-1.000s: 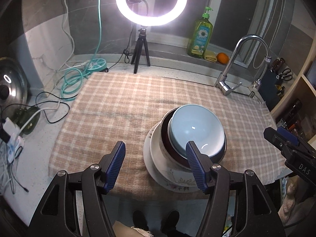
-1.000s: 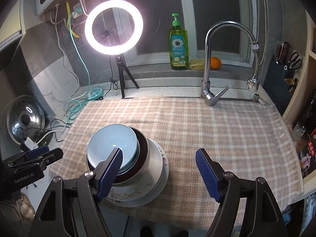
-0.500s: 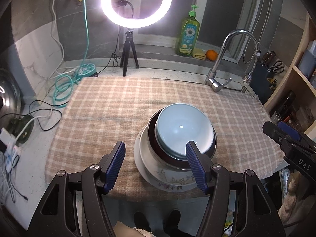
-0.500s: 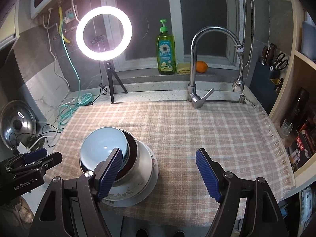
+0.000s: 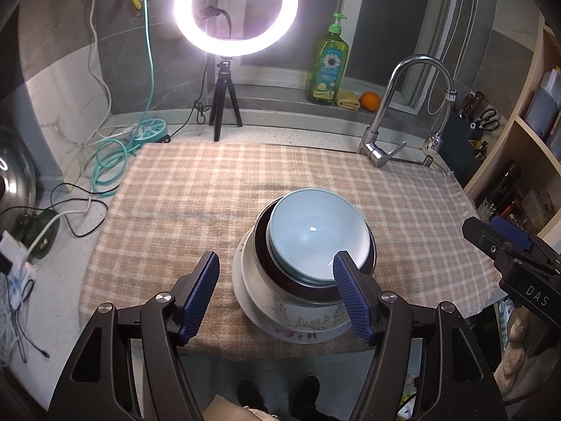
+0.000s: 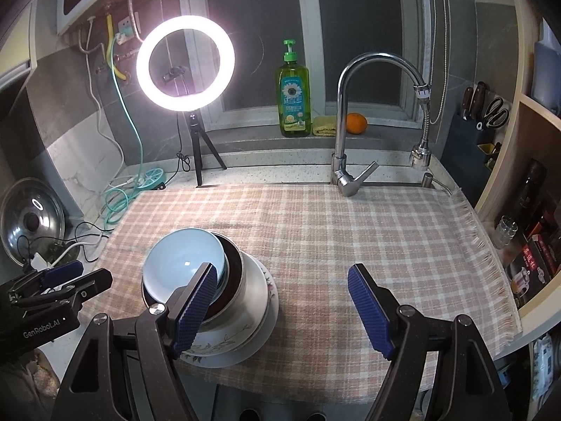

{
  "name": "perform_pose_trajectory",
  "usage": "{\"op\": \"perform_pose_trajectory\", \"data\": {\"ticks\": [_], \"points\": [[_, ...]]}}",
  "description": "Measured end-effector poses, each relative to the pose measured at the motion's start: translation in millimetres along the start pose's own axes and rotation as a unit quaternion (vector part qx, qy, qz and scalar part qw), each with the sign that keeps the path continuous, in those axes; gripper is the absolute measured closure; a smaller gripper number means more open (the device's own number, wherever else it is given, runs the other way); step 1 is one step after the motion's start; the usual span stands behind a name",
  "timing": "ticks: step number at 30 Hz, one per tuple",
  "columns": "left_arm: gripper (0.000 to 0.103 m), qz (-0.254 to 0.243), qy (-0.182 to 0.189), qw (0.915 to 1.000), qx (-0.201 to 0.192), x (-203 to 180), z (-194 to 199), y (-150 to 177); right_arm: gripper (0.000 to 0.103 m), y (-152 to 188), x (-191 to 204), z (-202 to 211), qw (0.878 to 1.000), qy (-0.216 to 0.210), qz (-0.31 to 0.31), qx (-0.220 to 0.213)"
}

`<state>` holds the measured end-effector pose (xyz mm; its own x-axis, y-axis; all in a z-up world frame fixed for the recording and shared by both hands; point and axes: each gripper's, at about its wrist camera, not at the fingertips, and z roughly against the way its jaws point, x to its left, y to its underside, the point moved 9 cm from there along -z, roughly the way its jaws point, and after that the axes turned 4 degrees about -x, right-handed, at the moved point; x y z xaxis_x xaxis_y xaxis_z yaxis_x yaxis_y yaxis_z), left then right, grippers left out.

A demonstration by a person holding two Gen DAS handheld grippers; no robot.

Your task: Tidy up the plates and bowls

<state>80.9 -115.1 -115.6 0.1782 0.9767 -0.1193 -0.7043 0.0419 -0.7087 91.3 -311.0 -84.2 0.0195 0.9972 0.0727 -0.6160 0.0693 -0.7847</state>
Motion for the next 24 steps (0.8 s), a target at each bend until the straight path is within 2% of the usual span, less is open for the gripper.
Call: {"op": "perform_pose_trajectory", "data": {"ticks": [24], "points": [[0.036, 0.002, -0.002, 1.0, -0.005, 6.5, 5.3, 1.1, 0.028, 4.0, 9.4, 2.6, 1.0, -0.004, 0.01, 0.005]]}}
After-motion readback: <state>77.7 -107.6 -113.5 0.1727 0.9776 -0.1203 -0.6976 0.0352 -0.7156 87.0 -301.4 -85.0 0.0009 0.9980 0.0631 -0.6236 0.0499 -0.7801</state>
